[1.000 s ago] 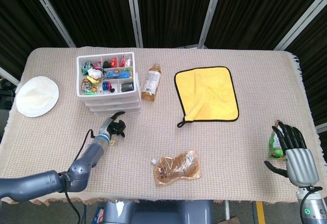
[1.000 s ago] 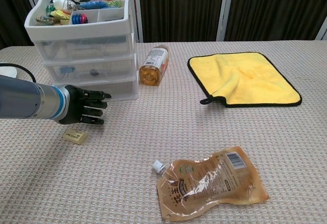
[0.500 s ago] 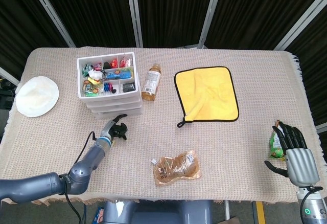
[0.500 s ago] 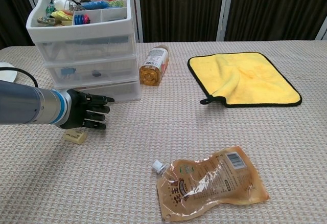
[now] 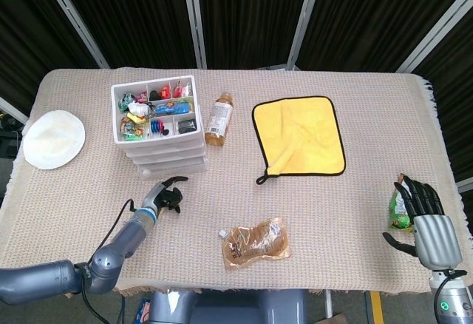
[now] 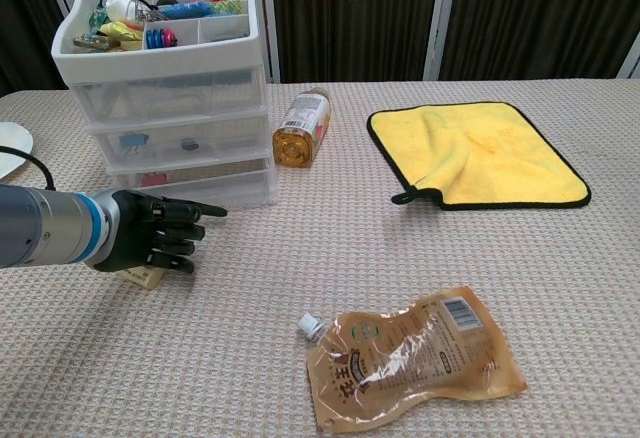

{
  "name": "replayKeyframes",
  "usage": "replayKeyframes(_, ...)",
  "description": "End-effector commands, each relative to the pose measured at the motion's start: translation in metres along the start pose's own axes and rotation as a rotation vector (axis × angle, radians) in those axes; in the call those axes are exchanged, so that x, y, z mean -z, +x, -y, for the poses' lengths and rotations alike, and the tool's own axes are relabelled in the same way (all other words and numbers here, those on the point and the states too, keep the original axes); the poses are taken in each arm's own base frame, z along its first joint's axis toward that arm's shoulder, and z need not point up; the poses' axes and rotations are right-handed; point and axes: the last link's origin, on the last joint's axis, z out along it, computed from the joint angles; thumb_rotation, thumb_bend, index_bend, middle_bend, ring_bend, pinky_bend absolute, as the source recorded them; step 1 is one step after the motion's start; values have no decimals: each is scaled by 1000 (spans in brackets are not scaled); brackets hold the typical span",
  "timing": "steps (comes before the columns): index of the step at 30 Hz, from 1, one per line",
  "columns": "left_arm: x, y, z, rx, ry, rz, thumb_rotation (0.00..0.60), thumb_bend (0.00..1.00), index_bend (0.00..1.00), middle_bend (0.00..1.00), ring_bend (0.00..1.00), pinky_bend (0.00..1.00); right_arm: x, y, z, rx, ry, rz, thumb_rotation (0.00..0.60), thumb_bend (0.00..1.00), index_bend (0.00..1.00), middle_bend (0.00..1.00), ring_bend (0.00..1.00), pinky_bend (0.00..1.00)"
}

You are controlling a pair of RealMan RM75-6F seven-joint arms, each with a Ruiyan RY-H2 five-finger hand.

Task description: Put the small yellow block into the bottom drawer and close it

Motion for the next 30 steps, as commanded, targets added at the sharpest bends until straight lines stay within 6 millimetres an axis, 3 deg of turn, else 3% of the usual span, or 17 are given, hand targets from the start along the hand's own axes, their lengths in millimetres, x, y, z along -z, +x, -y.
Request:
replayKeyframes(1,6,2,6,-46,-7,5,600,1000,153,963,888,632,0,0,0,1,1,1,600,53,77,0,0,0)
replayKeyframes(16,38,11,3,-690,-317,-188,600,1000,137,972,896,633,0,-1,1,2,-2,4,600,53,77,0,0,0)
replayKeyframes(26,42,17,-3,-964,-273,-329,600,1000,145,984,906,642,0,-1,0,1,-5,6,600,53,77,0,0,0)
replayKeyframes(30,39,19,-5,-990,-220,-355,600,1000,162,986,907,645,-1,-1,0,-1,-6,6,600,53,77,0,0,0)
